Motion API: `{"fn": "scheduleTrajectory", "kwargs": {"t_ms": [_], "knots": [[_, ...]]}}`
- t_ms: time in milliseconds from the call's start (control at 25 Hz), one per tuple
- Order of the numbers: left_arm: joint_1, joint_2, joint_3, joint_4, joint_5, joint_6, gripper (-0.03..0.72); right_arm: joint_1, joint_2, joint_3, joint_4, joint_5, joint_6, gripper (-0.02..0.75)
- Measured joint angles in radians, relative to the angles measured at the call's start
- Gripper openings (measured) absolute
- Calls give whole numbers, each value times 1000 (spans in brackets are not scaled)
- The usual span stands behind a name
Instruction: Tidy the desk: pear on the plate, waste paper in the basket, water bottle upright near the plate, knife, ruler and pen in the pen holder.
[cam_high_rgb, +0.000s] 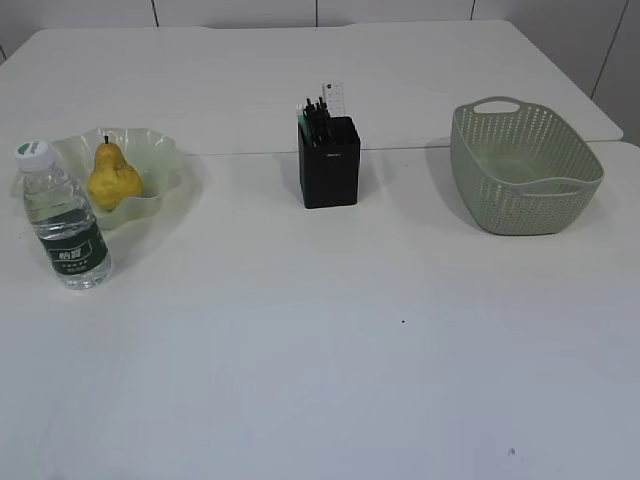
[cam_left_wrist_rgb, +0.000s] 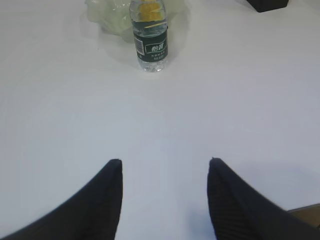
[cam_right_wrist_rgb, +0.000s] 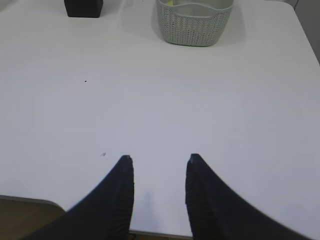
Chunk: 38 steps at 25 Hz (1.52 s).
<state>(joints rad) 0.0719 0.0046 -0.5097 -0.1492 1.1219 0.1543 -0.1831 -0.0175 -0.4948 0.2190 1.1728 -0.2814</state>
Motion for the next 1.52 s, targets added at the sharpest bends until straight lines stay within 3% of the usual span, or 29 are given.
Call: {"fn": "scheduleTrajectory", "kwargs": {"t_ms": [840,1120,1520], "knots": [[0,0,0,-2,0,0,384,-1,0,0,0,0,0,294],[0,0,0,0,0,0,384,3,0,0,-133,-2,-10,294],[0,0,0,0,0,0,384,5,0,0,-131,-2,-11,294]]}}
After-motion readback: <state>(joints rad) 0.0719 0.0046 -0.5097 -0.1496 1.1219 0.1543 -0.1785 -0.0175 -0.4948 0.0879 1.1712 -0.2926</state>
